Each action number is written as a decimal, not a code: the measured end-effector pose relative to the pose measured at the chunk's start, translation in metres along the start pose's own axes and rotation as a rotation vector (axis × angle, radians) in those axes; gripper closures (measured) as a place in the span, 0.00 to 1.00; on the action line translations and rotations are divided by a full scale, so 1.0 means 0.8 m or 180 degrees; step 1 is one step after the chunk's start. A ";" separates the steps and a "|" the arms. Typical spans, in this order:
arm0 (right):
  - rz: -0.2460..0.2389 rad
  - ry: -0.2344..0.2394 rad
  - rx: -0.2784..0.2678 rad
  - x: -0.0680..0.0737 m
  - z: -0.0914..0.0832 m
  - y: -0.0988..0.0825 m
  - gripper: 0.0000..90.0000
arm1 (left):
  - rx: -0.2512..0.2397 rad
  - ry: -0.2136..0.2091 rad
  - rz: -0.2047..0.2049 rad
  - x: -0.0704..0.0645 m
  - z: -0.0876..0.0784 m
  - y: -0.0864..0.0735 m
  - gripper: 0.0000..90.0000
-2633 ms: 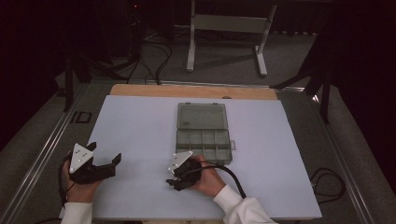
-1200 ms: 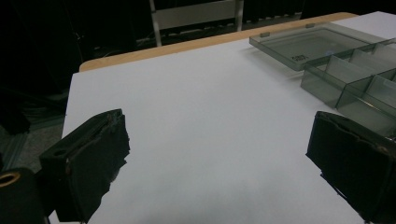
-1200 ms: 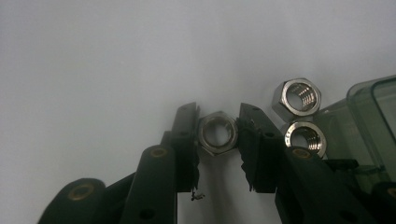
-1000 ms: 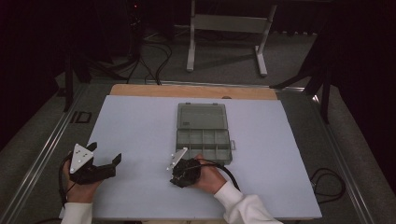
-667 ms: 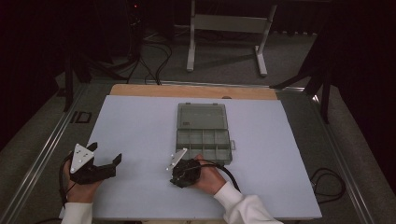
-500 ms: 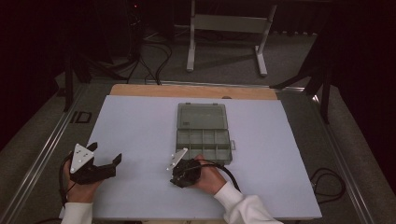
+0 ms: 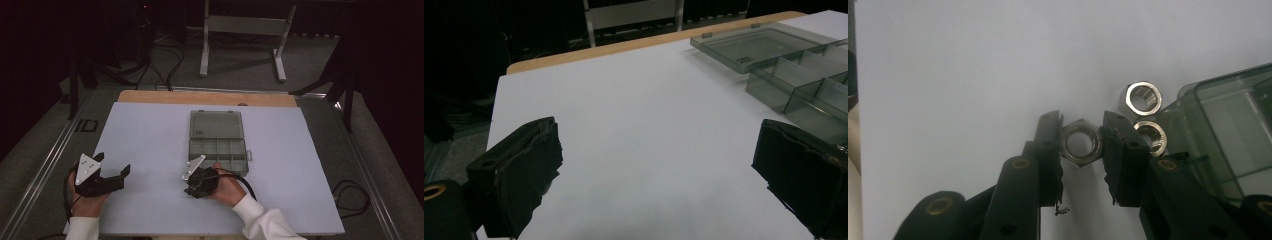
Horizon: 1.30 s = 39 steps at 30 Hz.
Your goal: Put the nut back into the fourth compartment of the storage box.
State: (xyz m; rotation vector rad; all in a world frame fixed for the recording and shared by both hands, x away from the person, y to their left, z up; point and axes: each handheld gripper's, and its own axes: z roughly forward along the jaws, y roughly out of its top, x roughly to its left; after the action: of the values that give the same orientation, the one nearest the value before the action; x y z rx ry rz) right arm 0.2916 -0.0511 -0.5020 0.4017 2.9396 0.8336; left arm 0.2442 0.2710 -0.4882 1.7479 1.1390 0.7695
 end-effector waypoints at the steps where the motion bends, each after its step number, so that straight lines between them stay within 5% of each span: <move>1: -0.0015 0.0010 0.0002 0.000 -0.002 0.000 0.78 | 0.0002 0.0001 0.0000 0.000 0.000 0.000 0.06; 39: 0.0208 -0.0193 -0.0237 -0.035 -0.067 0.012 0.78 | 0.0009 -0.0010 -0.0008 0.000 0.000 0.000 0.06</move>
State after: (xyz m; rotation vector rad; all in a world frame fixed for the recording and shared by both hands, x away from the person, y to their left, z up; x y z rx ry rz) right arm 0.3140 -0.0778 -0.4514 0.5112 2.8441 0.9182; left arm 0.2441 0.2711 -0.4879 1.7492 1.1405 0.7637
